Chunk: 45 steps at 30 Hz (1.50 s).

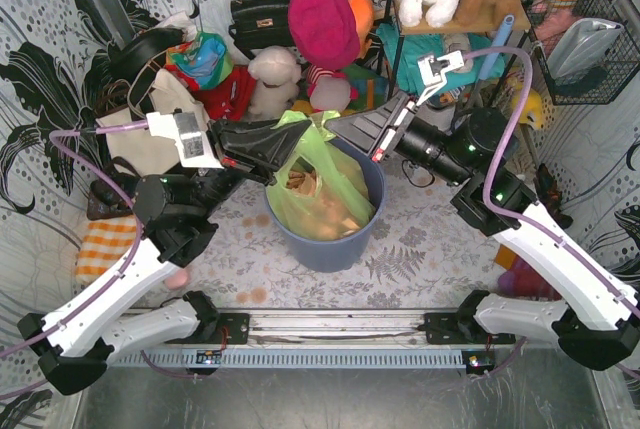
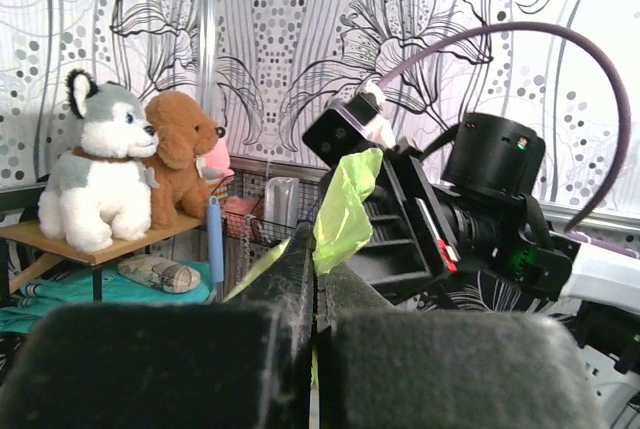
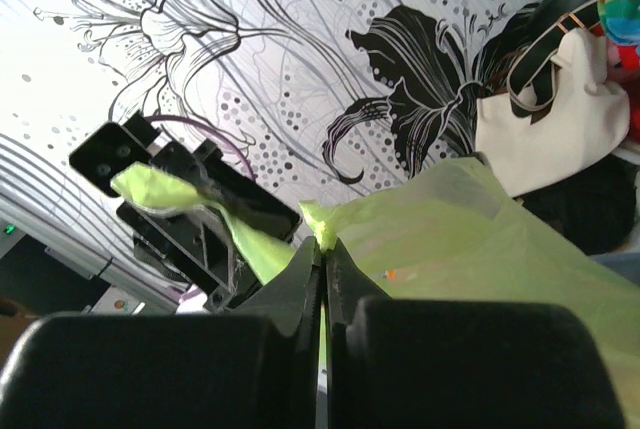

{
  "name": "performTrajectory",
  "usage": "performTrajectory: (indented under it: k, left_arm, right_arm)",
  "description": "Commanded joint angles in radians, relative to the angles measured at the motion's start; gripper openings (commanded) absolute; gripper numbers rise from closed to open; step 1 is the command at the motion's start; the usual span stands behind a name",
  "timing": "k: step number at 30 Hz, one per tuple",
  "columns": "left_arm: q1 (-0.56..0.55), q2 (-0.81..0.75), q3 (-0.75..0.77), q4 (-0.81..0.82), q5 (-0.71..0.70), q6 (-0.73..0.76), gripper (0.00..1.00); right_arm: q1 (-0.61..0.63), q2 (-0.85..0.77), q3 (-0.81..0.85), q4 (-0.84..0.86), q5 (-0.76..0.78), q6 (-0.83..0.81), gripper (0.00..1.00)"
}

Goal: Tie the trash bag

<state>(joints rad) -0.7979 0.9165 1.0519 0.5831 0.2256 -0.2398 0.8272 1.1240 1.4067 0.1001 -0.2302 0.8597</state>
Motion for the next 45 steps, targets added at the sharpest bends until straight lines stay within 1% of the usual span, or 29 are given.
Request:
performTrajectory:
  k: [1,8,14,22,26,31,38,45]
  left_arm:
    - [-0.003,-0.019,-0.005,0.038,-0.075,0.027,0.00]
    - [-0.003,0.004,0.010,0.018,-0.081,0.022,0.00]
    - [-0.003,0.012,0.017,0.011,-0.100,0.022,0.00]
    - [-0.003,0.028,0.032,-0.005,-0.103,0.011,0.00]
    - [-0.003,0.034,0.037,-0.016,-0.103,0.010,0.00]
    - [-0.003,0.036,0.039,-0.020,-0.103,0.008,0.00]
    - [-0.003,0.036,0.036,-0.022,-0.092,0.002,0.00]
    - [-0.003,0.030,0.033,-0.036,-0.062,-0.005,0.00]
  right_arm:
    - [0.006,-0.050,-0.069,0.147,-0.084,0.035,0.00]
    - [0.009,-0.058,-0.114,0.218,-0.203,0.041,0.00]
    - [0.012,-0.093,-0.155,0.220,-0.242,0.010,0.00]
    - [0.029,-0.072,-0.149,0.139,-0.273,-0.001,0.00]
    - [0.062,-0.050,-0.112,0.045,-0.259,-0.029,0.00]
    - [0.118,-0.038,-0.082,-0.077,-0.170,-0.072,0.00]
    - [0.217,-0.024,-0.069,-0.171,0.081,-0.084,0.00]
    - [0.299,0.030,-0.015,-0.248,0.288,-0.116,0.00]
